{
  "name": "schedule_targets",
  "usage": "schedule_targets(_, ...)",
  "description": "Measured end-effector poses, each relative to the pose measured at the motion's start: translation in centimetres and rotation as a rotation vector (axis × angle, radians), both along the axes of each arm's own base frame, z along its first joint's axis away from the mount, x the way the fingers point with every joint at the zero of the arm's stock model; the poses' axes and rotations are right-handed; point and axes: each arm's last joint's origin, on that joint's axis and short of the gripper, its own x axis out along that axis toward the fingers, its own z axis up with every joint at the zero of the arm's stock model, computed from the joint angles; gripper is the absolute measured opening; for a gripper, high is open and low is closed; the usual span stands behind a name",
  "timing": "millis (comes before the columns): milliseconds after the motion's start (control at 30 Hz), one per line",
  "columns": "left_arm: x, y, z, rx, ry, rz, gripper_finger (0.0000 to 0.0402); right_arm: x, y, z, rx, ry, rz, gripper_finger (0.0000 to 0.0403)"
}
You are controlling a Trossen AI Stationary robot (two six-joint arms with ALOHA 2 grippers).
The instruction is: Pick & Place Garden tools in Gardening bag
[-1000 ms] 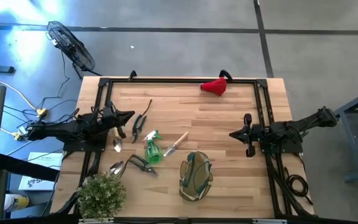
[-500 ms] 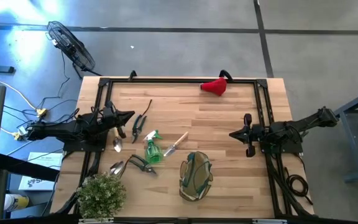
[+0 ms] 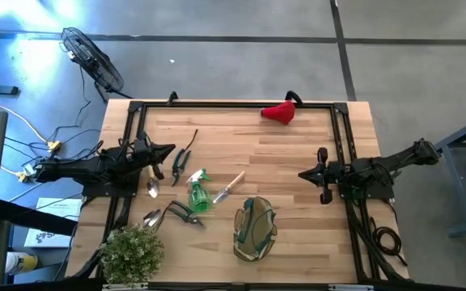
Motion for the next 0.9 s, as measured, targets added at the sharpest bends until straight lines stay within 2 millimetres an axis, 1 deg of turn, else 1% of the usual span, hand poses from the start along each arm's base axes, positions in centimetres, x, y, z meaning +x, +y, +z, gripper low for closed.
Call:
schedule_targets(667,0.00,0.00,0.01,0.000,0.000,0.000,0.0000,0.00,0.00,0.00,-0.008,0.000,-0.001,0.0005)
schedule_targets(800,0.00,-0.01,0.03,0.000,-0.003,-0.005,0.0000,0.00,-0.03,-0.01,-0.159,0.004,-0.008,0.0005)
schedule_targets(900,0.01,-0.04,0.06,0.001,-0.006,-0.016,0.0000,0.00,-0.01,0.00,-0.206,0.004,0.001,0.0005)
